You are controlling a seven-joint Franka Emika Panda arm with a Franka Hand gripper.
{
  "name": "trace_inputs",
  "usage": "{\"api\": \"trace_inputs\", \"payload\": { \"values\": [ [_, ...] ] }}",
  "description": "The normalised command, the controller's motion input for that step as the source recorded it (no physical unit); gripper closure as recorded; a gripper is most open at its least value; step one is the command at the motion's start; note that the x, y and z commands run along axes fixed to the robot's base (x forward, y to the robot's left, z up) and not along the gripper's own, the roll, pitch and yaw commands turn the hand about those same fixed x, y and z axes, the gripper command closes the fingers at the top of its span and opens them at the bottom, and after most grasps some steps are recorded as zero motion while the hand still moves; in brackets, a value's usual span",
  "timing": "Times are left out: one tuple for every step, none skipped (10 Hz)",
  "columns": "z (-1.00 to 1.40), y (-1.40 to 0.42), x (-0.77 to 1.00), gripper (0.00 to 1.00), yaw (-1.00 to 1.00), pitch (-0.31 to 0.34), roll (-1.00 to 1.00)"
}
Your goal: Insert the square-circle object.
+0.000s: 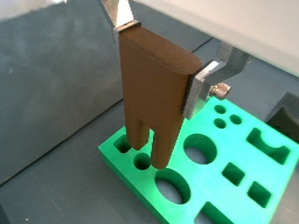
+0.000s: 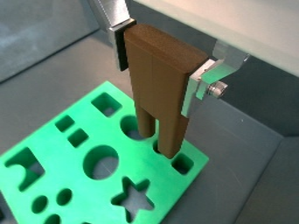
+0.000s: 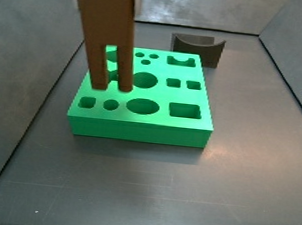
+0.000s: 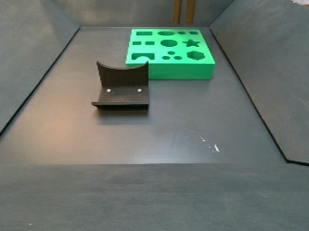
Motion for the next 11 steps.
{"api": "trace_inputs", "payload": {
  "values": [
    [-0.58, -0.05, -0.29, 1.00, 0.00, -0.027, 0.17],
    [-0.47, -0.05, -0.27, 1.00, 0.01, -0.013, 0.18],
    [-0.40, -0.13, -0.23, 1.00, 0.04, -0.004, 0.19],
    [-0.28, -0.22, -0.15, 1.00, 0.07, 0.000, 0.16],
    [-0.13, -0.21, -0.03, 1.00, 0.10, -0.011, 0.08],
    [-0.23, -0.01, 0.16, 1.00, 0.06, 0.000, 0.04],
    [-0.32, 0.00, 0.26, 1.00, 0.00, 0.019, 0.08],
    [-0.40, 0.07, 0.24, 1.00, 0.00, 0.011, 0.12],
    [-0.46, 0.02, 0.18, 1.00, 0.00, 0.000, 0.12],
    [-0.53, 0.00, 0.07, 1.00, -0.01, -0.029, 0.10],
    [-0.78, -0.04, 0.00, 1.00, -0.07, -0.179, 0.09]
  ]
}}
